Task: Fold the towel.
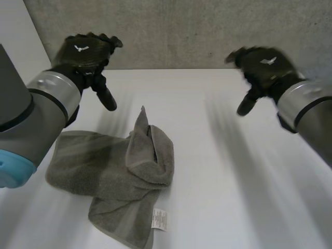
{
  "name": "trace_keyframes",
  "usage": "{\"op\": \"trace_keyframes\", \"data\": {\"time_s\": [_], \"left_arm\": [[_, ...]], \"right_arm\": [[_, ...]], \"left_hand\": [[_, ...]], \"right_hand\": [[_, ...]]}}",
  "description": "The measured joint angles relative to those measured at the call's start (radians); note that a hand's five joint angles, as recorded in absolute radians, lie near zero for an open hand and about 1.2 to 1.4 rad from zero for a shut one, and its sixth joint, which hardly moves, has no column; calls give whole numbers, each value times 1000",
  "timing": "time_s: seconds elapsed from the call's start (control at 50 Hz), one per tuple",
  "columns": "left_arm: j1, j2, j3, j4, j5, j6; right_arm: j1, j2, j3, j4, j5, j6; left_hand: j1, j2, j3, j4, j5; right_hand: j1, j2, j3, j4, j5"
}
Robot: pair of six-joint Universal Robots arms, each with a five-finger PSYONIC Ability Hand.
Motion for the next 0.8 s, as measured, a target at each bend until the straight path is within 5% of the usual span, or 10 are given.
{"op": "trace_keyframes", "data": {"time_s": [0.12,0.2,0.44,0.8], "left_arm": [[41,-123,-17,74,172,38],[54,-223,-4,104,244,133],[122,-381,7,104,291,530],[150,-434,-45,115,398,553]], "right_arm": [[83,142,-27,-1,-152,-163],[157,249,-77,-1,-181,-273],[230,495,-253,2,-185,-471],[249,696,-461,70,-190,-605]], "left_hand": [[0,0,0,0,0],[0,0,0,0,0],[0,0,0,0,5],[0,0,0,0,22]], "right_hand": [[0,0,0,0,0],[0,0,0,0,0],[0,0,0,0,0],[0,0,0,0,0]]}}
